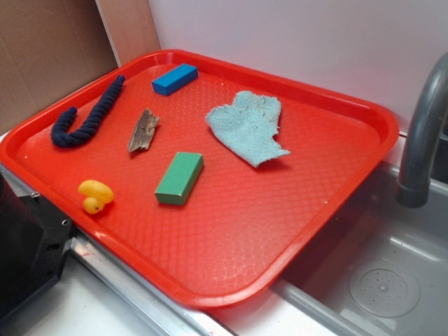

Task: Grab the blue cloth.

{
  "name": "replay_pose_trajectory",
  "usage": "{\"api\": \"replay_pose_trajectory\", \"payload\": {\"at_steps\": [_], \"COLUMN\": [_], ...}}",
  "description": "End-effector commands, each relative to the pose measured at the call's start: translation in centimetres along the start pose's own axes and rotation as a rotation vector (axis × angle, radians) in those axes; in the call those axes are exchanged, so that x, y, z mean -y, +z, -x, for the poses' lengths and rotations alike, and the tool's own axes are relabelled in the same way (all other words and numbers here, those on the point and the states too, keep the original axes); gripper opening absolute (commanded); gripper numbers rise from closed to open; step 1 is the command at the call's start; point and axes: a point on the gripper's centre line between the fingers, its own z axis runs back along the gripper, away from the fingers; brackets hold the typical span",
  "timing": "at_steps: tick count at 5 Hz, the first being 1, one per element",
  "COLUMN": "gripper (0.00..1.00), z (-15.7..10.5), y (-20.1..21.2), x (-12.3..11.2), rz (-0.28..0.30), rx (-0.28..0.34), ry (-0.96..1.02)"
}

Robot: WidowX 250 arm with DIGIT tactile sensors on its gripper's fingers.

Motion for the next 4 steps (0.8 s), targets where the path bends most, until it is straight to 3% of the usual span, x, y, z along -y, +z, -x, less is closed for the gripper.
{"api": "replay_pose_trajectory", "payload": {"at_steps": [1, 2, 3, 4], "gripper": [1.0, 1.0, 1.0, 1.0], "z": [0.0, -4.4, -8.9, -13.0], "y": [0.0, -5.6, -9.6, -14.2], "x": [0.0, 0.2, 2.3, 4.3], "rz": [0.0, -0.045, -0.12, -0.121], "rx": [0.0, 0.099, 0.122, 0.113], "ry": [0.0, -0.256, -0.459, -0.614]}}
